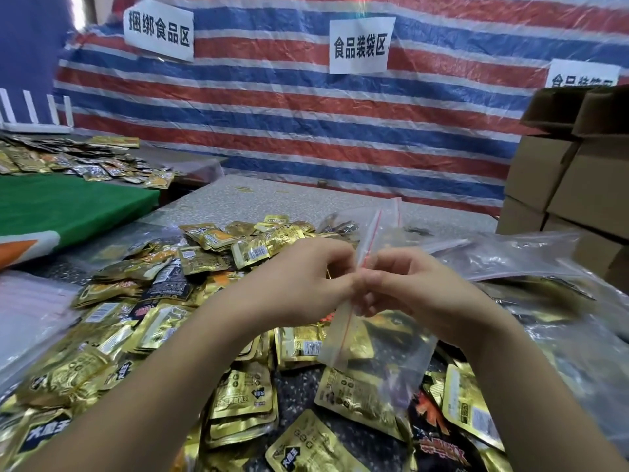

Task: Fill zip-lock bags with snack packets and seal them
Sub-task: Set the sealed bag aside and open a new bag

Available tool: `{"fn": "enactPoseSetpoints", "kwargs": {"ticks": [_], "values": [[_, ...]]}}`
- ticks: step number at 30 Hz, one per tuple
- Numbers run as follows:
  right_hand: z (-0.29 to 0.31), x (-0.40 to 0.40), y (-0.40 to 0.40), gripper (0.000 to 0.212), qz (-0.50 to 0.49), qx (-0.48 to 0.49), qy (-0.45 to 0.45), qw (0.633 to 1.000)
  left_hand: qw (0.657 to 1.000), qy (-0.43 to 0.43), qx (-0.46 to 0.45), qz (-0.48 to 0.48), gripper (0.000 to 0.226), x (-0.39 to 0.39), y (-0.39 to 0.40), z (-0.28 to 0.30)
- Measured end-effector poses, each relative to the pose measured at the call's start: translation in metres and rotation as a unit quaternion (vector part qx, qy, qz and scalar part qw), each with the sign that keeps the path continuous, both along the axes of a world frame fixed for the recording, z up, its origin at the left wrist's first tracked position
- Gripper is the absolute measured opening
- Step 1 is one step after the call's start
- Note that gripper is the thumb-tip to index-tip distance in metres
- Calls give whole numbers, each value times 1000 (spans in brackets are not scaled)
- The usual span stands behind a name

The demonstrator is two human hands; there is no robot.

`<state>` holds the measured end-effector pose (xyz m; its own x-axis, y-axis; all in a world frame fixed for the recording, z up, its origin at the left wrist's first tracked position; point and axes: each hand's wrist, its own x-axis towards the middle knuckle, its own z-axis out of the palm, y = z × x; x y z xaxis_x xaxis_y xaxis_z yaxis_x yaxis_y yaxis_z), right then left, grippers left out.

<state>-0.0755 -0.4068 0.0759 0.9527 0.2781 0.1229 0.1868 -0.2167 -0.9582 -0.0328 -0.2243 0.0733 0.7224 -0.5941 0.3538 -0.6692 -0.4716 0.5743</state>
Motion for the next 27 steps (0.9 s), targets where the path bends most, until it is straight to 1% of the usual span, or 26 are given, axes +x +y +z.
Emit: {"fn": "enactPoseSetpoints", "kwargs": {"ticks": [3, 6, 10, 12, 15, 16, 18, 20, 22, 24, 27], "values": [[2, 0, -3, 17, 20, 19, 15, 1000, 1000, -4, 4, -23, 29, -3, 0, 1], [1, 3, -5, 16, 12, 9, -2, 1000, 1000, -12, 8, -23, 22, -3, -1, 0], [-1, 5, -6, 17, 6, -10, -26, 1000, 1000, 2, 7, -21, 15, -1, -1, -1], [-1, 5, -5, 18, 3, -4, -27, 1000, 999, 22, -13, -38, 14, -1, 0, 0], [-1, 5, -5, 19, -5, 28, -23, 999, 991, 86, -68, -74, 15, -1, 2, 3], [0, 5, -4, 22, -21, 41, -22, 999, 989, 100, -87, -62, 17, 1, 4, 3], [2, 7, -6, 24, -100, 53, -32, 993, 989, 90, -118, 9, 24, 6, 7, 4], [5, 9, -11, 33, -219, 36, -56, 973, 980, 68, -158, 99, 28, 13, 11, 4], [8, 10, -18, 34, -307, 0, -77, 949, 968, 51, -185, 161, 28, 19, 16, 4], [8, 9, -22, 31, -343, -24, -83, 935, 966, 36, -179, 183, 30, 22, 19, 4], [7, 9, -18, 29, -345, -34, -81, 935, 979, 12, -119, 167, 23, 17, 15, 5]]}}
